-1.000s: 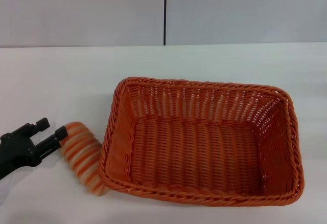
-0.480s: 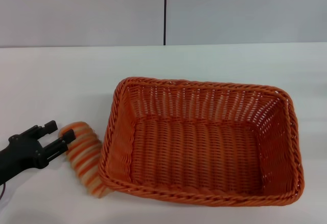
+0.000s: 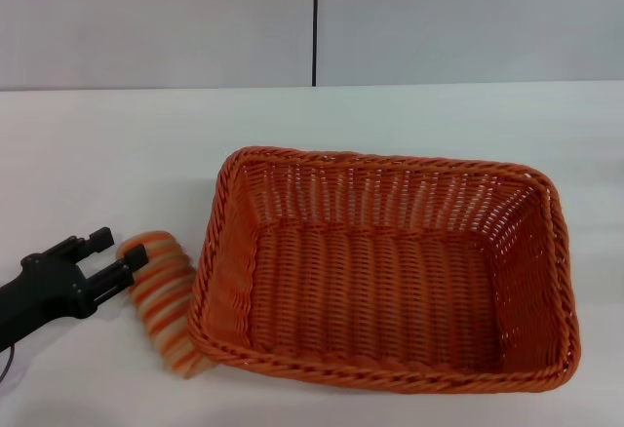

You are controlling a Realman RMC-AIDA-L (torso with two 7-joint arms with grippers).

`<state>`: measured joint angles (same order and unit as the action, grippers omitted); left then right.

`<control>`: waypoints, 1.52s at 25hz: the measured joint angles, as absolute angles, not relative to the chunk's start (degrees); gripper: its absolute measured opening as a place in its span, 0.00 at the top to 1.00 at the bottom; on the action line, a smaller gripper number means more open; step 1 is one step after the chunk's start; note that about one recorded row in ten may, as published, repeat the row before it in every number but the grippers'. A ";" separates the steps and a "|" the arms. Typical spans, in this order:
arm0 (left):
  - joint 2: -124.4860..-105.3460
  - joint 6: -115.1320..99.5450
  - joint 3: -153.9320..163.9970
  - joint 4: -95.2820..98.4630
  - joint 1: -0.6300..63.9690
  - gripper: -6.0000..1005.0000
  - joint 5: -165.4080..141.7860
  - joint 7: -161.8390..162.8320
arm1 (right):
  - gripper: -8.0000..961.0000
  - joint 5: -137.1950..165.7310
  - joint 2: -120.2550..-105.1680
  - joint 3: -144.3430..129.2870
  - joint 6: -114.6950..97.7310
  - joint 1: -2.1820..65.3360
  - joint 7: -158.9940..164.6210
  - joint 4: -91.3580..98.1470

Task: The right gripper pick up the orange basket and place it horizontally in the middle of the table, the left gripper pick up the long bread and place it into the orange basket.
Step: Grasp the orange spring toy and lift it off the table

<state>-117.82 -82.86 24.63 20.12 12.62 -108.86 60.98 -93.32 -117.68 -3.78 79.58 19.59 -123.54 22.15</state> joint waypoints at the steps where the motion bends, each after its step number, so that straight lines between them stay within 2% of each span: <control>1: -117.85 -82.84 24.54 20.12 12.69 0.34 -108.84 61.04 | 0.60 -93.32 -117.68 -3.78 79.57 19.58 -123.52 22.15; 7: -117.87 -82.75 24.23 20.13 12.76 0.34 -108.38 61.29 | 0.60 -93.32 -117.69 -3.78 79.54 19.27 -123.46 22.15; 13: -117.86 -83.04 24.59 20.13 12.81 0.18 -108.68 61.48 | 0.60 -93.32 -117.80 -3.78 79.53 19.10 -123.35 22.15; 38: -117.86 -81.81 27.07 19.24 13.45 0.21 -108.80 61.04 | 0.60 -93.43 -117.95 -3.76 79.63 19.43 -123.06 22.15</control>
